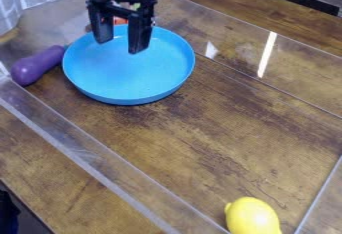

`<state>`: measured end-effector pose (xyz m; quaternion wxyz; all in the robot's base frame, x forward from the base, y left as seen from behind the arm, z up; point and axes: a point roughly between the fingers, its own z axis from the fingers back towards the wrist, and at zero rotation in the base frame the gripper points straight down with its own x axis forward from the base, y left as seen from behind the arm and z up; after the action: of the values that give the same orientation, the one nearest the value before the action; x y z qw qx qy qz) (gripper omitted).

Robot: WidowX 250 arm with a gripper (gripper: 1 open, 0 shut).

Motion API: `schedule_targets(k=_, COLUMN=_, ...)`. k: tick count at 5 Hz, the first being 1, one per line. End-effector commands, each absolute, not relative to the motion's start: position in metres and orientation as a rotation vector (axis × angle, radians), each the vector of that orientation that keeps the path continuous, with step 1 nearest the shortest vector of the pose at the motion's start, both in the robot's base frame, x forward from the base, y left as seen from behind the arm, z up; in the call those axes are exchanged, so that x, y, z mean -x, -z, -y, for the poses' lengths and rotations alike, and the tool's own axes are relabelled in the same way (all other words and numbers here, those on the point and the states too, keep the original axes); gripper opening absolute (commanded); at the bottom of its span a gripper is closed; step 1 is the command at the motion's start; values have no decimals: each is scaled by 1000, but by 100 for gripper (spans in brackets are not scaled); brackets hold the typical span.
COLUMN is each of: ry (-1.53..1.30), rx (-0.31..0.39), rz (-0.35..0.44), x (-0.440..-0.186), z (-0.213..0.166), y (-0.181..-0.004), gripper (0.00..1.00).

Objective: Remove the carrot from the blue tray and put it on the table

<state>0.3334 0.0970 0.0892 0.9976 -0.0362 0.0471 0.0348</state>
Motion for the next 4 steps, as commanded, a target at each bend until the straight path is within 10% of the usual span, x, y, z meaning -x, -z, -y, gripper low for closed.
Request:
schedule_targets(k=1, ry=-102, rx=62, rz=-32, x=-350, z=-117, y=-114, gripper=100)
schedule_targets(k=4, ry=-57, rx=84, rz=-25, x=-362, z=-118, y=-97, gripper=100)
